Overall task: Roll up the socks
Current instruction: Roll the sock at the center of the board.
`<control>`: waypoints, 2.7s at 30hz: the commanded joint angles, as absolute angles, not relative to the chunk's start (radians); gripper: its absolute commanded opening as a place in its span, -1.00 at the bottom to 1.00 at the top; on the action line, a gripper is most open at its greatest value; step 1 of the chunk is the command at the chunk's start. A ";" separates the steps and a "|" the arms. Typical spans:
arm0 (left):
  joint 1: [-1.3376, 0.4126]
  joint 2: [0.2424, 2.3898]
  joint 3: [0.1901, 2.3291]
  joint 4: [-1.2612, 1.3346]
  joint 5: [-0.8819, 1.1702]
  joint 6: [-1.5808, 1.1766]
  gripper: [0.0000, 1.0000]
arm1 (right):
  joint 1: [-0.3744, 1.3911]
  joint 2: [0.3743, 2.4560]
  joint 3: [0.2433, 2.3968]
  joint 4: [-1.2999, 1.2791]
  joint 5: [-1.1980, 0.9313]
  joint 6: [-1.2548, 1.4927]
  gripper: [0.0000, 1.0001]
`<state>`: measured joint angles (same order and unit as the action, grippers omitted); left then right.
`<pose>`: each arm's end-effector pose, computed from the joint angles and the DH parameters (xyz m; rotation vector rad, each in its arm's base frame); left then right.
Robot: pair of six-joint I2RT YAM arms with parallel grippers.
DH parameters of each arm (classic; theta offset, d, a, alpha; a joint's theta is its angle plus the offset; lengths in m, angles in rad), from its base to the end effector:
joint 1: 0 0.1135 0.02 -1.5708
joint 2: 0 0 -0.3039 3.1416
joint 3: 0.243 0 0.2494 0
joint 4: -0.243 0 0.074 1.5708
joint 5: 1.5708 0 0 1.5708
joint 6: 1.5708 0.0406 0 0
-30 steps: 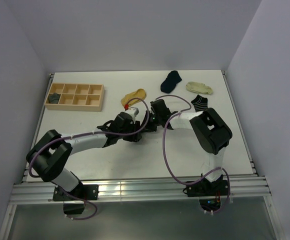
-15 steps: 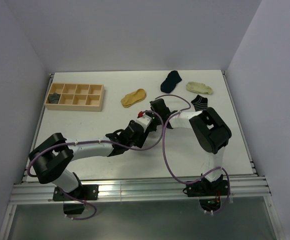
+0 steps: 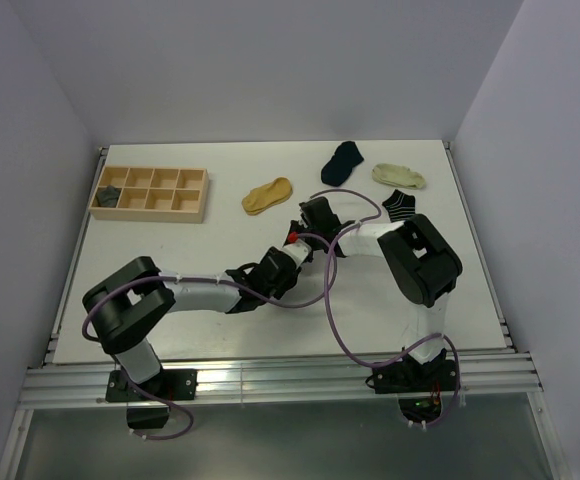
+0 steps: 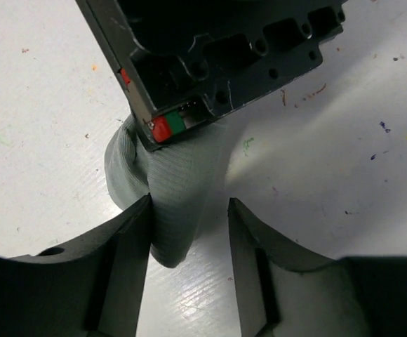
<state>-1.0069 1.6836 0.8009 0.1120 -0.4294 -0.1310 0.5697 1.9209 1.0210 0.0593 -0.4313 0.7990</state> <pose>0.1927 -0.2731 0.1893 0.7660 2.1248 -0.0992 0.3240 0.2277 0.1641 0.0821 2.6384 1.0821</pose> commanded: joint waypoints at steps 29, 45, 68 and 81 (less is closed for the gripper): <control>-0.675 1.831 0.974 -0.060 0.353 -0.486 -0.99 | 0.512 1.589 0.819 0.081 -0.253 0.802 -0.56; -0.515 1.916 0.960 0.029 0.644 -0.706 -0.99 | 0.514 1.631 0.824 0.158 -0.290 0.807 -0.60; -0.476 1.996 0.971 0.020 0.692 -0.752 -0.99 | 0.540 1.753 0.899 0.235 -0.364 0.808 -0.63; -0.476 1.967 0.966 0.003 0.626 -0.718 -0.92 | 0.540 1.925 1.008 -0.024 -0.291 0.739 -0.72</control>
<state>-0.4744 1.9568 0.9771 0.0834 0.7372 -0.7708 0.5323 1.8713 0.9737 0.1204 -0.3550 0.7921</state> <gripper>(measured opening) 0.061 0.144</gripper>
